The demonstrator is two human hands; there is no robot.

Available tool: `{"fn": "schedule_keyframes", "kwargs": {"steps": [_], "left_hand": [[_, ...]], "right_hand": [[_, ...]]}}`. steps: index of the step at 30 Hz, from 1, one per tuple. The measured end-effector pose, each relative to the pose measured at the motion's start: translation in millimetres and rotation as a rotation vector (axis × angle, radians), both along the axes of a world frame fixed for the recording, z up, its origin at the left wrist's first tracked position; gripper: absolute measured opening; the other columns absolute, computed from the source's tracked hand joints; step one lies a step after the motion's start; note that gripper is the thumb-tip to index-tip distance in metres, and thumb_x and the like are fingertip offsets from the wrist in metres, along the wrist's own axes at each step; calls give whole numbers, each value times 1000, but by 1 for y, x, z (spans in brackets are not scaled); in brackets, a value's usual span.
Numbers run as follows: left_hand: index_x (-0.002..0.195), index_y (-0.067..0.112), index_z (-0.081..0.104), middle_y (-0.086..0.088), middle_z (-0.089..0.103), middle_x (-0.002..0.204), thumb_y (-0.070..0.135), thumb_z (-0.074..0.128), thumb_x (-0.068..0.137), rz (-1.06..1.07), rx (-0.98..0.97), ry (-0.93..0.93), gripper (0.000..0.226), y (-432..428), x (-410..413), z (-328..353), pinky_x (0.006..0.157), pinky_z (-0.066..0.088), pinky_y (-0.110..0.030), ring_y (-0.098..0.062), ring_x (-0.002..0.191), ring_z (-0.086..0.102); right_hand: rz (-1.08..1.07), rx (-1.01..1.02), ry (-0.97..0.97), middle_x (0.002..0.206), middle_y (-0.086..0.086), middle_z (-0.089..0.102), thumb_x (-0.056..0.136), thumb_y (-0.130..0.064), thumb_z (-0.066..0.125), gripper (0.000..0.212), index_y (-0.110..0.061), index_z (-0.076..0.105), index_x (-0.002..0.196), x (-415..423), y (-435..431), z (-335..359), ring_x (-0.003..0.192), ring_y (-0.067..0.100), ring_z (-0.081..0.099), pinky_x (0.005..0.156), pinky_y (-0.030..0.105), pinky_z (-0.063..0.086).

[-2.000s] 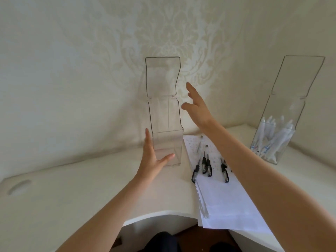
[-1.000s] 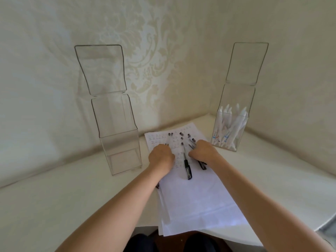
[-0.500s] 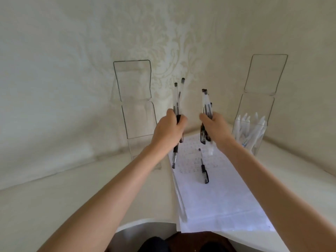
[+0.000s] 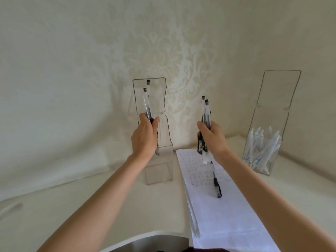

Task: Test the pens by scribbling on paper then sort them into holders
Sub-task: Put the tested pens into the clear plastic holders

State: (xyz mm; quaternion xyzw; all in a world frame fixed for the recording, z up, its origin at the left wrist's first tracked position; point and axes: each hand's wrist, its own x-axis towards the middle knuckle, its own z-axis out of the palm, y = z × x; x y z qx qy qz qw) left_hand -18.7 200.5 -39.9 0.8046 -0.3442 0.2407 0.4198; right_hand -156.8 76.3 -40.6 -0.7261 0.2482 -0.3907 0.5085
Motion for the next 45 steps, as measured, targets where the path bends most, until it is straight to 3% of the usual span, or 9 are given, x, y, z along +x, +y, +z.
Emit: {"fn": "schedule_keyframes", "kwargs": {"steps": [9, 13, 16, 21, 29, 34, 38, 42, 45], "left_hand": [[105, 8, 59, -8, 54, 107, 48, 42, 93, 269, 343, -174, 45, 11, -4, -18, 78, 28, -33, -28, 101, 41], [111, 4, 57, -9, 50, 112, 39, 62, 85, -21, -21, -76, 44, 33, 1, -24, 86, 38, -35, -29, 103, 48], [131, 8, 37, -2, 34, 126, 42, 71, 73, -223, -168, 192, 75, 56, 4, -39, 92, 40, -30, -20, 109, 45], [145, 37, -7, 6, 1, 154, 44, 81, 64, -387, 70, 659, 121, 67, 22, -77, 114, 20, -39, -12, 141, 14], [145, 36, -2, 6, 19, 153, 26, 74, 77, -442, 50, 564, 103, 56, 13, -96, 98, 22, -15, -12, 138, 25], [146, 35, 0, 9, 24, 151, 25, 74, 78, -458, 28, 535, 101, 56, 14, -98, 95, 23, -11, -10, 137, 28], [147, 32, 2, 7, 26, 151, 24, 74, 77, -465, 14, 533, 100, 55, 15, -101, 98, 25, -15, -11, 136, 30], [147, 37, 1, 2, 29, 150, 30, 74, 78, -471, 22, 569, 100, 55, 18, -104, 103, 28, -23, -15, 134, 34], [146, 36, 1, 1, 30, 150, 26, 74, 78, -480, -2, 600, 101, 52, 18, -106, 104, 31, -28, -17, 135, 34]], "right_hand": [[69, -41, -61, 75, 13, 47, 95, -26, 47, 18, -11, 44, 85, 9, 11, 1, 59, 18, 38, 48, 27, 34], [78, 23, -188, 74, 14, 47, 97, -26, 46, 20, -10, 43, 85, 15, 22, 7, 54, 14, 39, 47, 25, 36], [103, 80, -333, 71, 12, 49, 98, -25, 44, 20, -9, 44, 87, 27, 36, 23, 52, 12, 43, 46, 21, 39], [188, 83, -464, 64, 1, 53, 100, -21, 43, 16, -14, 42, 86, 68, 64, 47, 55, 10, 48, 54, 23, 43], [172, 56, -218, 84, 6, 54, 95, -10, 47, 7, -8, 47, 102, 105, 67, 8, 75, 12, 53, 66, 20, 43], [222, 74, -158, 109, -1, 57, 87, 2, 50, 37, -15, 46, 120, 102, 69, 5, 104, 11, 54, 84, 17, 45], [226, 25, -140, 115, 0, 58, 87, 1, 48, 36, -14, 49, 119, 88, 70, 2, 110, 11, 56, 94, 28, 47], [134, 7, -214, 102, 0, 63, 85, 5, 45, 26, -13, 57, 99, 59, 61, -3, 99, 14, 60, 82, 21, 49], [-41, -68, -12, 96, -2, 60, 87, -1, 44, 20, -12, 58, 96, 33, 36, -17, 86, 13, 58, 66, 18, 43]]}}
